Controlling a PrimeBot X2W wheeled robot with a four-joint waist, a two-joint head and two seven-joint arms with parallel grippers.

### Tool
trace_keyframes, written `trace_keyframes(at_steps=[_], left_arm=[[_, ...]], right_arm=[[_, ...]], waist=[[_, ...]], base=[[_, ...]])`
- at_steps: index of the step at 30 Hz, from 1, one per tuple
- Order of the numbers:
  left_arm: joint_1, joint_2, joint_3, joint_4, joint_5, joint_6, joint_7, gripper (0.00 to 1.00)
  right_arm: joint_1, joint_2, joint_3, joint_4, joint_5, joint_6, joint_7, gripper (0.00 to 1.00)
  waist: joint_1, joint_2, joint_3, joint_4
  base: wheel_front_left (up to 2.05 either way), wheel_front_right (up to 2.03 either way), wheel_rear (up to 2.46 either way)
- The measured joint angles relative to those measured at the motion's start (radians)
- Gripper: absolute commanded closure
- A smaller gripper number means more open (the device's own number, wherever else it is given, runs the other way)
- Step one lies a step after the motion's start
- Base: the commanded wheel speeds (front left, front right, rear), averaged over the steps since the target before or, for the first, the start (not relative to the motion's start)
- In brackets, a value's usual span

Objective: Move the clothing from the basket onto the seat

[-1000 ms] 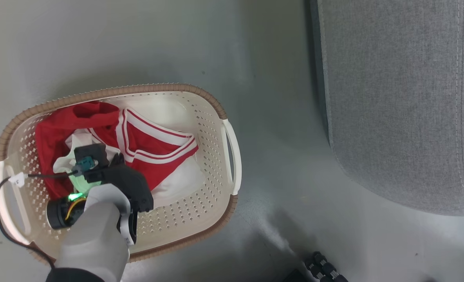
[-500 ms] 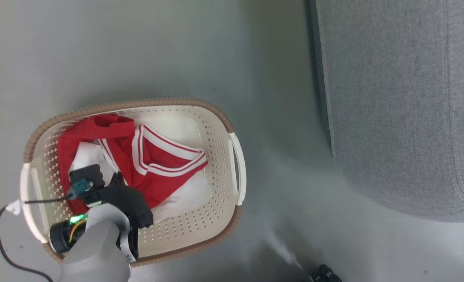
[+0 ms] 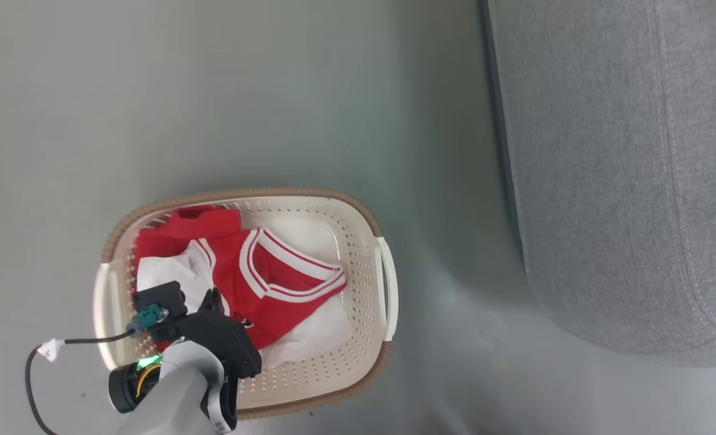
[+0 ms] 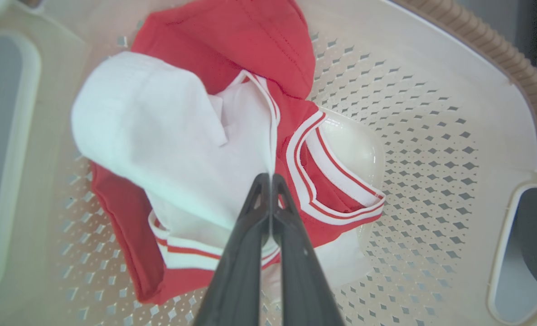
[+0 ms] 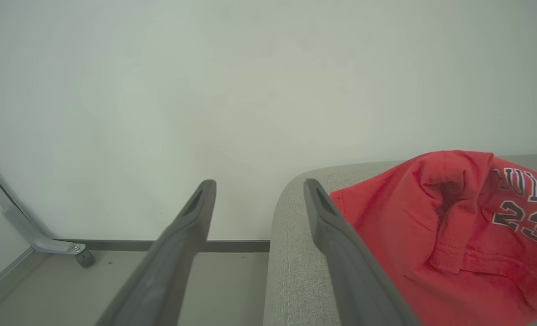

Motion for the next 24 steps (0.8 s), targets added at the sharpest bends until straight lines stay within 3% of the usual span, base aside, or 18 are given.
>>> trace_keyframes(at_steps=[15,24], left_arm=[[0.066,-0.001,-0.008,-0.108,0.019,0.0,0.0,1.0],[0.117,-0.002,0.051,-0.171,0.128,0.0,0.0,1.0]], right_arm=[[0.022,0.038,0.073,0.112,-0.053,0.0,0.0,0.0],[0.043,0.087,0.121,0.191,-0.103,0.0,0.0,0.0]], waist=[[0.0,-0.0001,-0.179,0.063],[0.0,-0.0001,-0.3,0.101]], base=[[0.0,0.0,0.0],[0.0,0.0,0.0]])
